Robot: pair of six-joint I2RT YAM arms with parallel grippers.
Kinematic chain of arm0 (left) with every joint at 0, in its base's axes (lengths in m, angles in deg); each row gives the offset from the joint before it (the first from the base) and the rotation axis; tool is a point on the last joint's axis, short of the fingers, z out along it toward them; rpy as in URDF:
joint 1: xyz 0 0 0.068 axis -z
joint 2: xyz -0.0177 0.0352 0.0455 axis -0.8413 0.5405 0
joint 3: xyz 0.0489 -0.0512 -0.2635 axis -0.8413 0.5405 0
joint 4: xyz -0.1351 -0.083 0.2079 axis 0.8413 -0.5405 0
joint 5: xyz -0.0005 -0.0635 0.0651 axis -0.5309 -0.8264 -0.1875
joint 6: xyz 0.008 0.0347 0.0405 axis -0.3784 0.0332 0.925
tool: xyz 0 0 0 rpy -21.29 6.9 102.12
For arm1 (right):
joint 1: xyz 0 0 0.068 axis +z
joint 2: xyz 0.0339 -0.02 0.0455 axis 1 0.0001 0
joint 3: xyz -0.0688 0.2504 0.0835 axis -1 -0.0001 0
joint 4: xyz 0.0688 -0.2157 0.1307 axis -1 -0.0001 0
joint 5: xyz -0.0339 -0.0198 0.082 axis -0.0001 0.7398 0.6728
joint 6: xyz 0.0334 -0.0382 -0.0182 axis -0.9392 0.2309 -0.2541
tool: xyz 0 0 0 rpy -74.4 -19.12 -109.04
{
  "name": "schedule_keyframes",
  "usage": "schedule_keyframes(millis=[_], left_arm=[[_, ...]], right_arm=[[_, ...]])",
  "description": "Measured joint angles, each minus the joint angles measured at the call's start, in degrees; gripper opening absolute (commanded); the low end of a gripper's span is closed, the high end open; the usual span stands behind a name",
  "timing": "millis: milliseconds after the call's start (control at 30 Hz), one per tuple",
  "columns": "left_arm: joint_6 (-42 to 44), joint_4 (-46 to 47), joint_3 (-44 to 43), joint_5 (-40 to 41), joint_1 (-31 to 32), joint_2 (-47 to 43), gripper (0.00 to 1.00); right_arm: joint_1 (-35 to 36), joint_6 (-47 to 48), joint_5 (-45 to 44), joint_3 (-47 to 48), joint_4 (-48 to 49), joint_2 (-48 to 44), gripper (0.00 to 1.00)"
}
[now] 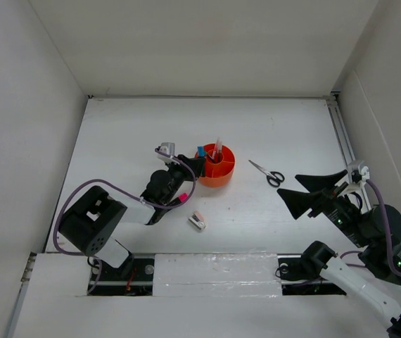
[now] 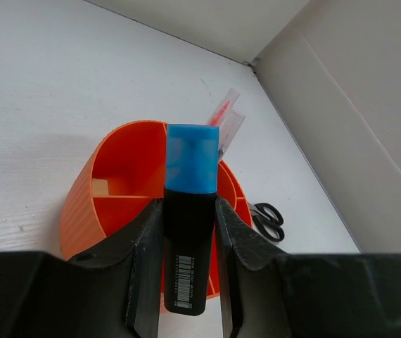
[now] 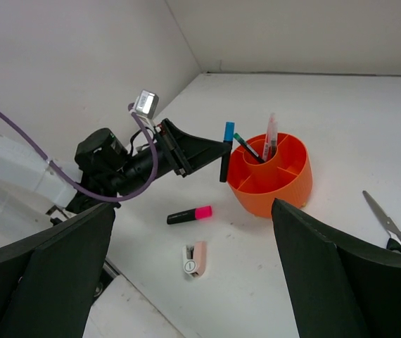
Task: Sort the stationery into containers
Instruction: Place the pen in the storage box.
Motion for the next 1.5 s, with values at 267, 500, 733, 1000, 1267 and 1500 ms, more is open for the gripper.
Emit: schedule_keyframes(millis=[267, 500, 733, 1000, 1267, 1500], left_arm=[[-0.68, 0.02, 0.0, -0.04, 0.0, 0.13, 0.0], [-1.42, 0.02, -0.02, -0.04, 0.0, 0.13, 0.0], [-2.1, 0.0, -0.02, 0.15, 0.0, 0.07, 0.0], [-2.34, 0.0, -1.44, 0.37, 0.0, 0.07, 0.0], [-2.12, 0.0, -1.53, 1.22, 0.0, 0.13, 0.0], [-2.14, 0.04, -1.53, 1.66, -0.13, 1.86, 0.0]], right_arm=[[0.0, 0.04, 0.0, 0.0, 0.0, 0.13, 0.99], [0.0, 0.04, 0.0, 0.0, 0.02, 0.66, 0.99], [0.0, 0.04, 0.0, 0.0, 0.02, 0.68, 0.99], [0.0, 0.04, 0.42, 0.0, 0.02, 1.14, 0.99], [0.0, 0.04, 0.63, 0.0, 0.11, 1.46, 0.99], [0.0, 0.24, 0.66, -0.02, 0.22, 1.97, 0.99]])
